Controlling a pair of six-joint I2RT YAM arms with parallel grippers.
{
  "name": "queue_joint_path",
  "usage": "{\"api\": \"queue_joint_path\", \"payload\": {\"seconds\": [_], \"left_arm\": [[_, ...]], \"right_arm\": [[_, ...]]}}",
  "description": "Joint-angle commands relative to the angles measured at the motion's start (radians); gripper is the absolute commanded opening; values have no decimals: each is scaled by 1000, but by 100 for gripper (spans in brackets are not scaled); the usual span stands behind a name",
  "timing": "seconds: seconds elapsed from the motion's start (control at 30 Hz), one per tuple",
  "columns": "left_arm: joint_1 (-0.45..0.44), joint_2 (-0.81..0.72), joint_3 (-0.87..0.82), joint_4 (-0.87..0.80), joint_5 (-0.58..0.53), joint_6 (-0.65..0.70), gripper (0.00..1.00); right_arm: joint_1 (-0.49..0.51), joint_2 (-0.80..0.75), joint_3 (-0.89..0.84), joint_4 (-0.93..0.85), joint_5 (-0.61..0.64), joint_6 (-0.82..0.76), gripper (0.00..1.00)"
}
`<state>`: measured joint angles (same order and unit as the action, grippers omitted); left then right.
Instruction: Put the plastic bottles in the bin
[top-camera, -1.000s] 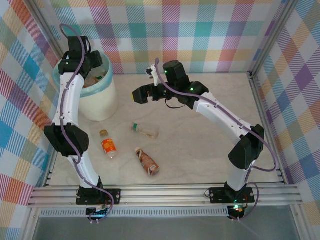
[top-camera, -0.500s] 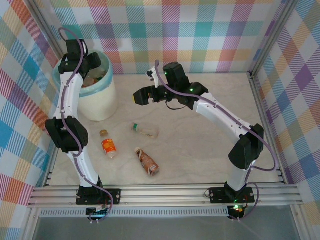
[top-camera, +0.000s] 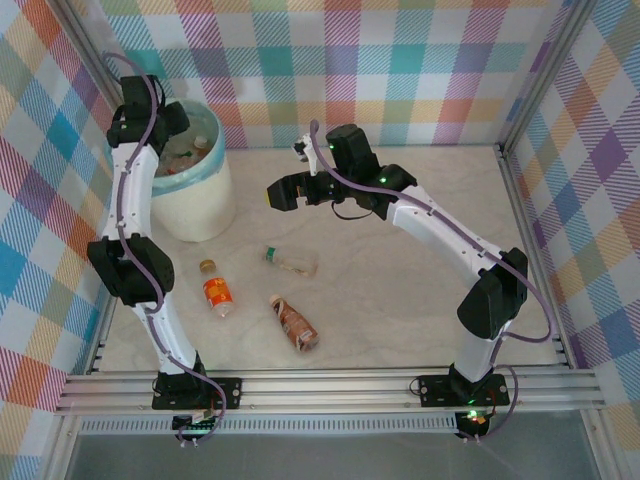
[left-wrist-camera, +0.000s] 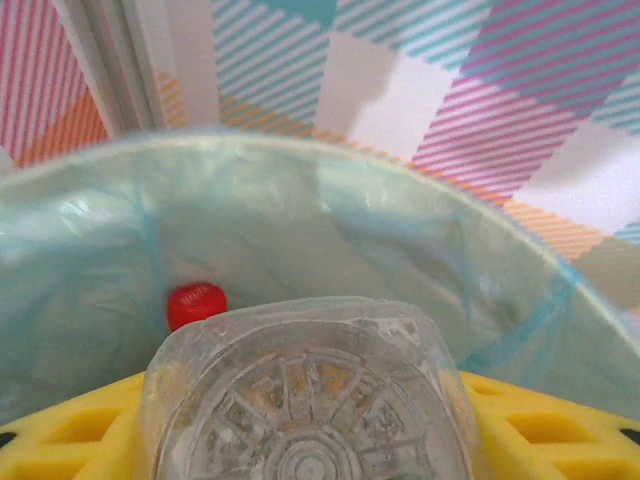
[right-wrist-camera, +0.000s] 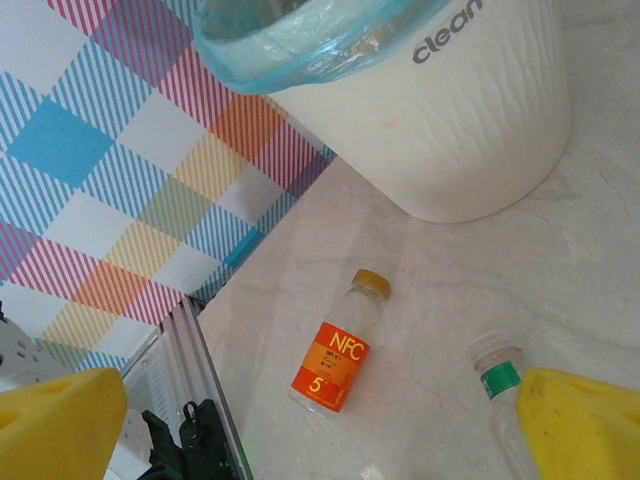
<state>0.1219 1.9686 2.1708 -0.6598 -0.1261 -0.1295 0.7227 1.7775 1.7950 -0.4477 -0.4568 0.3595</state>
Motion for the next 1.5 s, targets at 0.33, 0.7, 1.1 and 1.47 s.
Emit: {"api": "queue_joint_path", "payload": {"seconds": [0.33,0.7,1.1,1.47], "left_arm": [[19,95,-55,-88,17,28,60],[19,139,-14,-156,57,45,68],[21,-14,250,-194,63,15,89],[21,-29,185,-219,156,-14,50]], "right_arm": [[10,-5,-16,-27,-17,7,100],[14,7,-19,-25,-28,35,100],[19,-1,-11,-32,-16,36,100],[26,22,-8,-35,-32,46,100]]}}
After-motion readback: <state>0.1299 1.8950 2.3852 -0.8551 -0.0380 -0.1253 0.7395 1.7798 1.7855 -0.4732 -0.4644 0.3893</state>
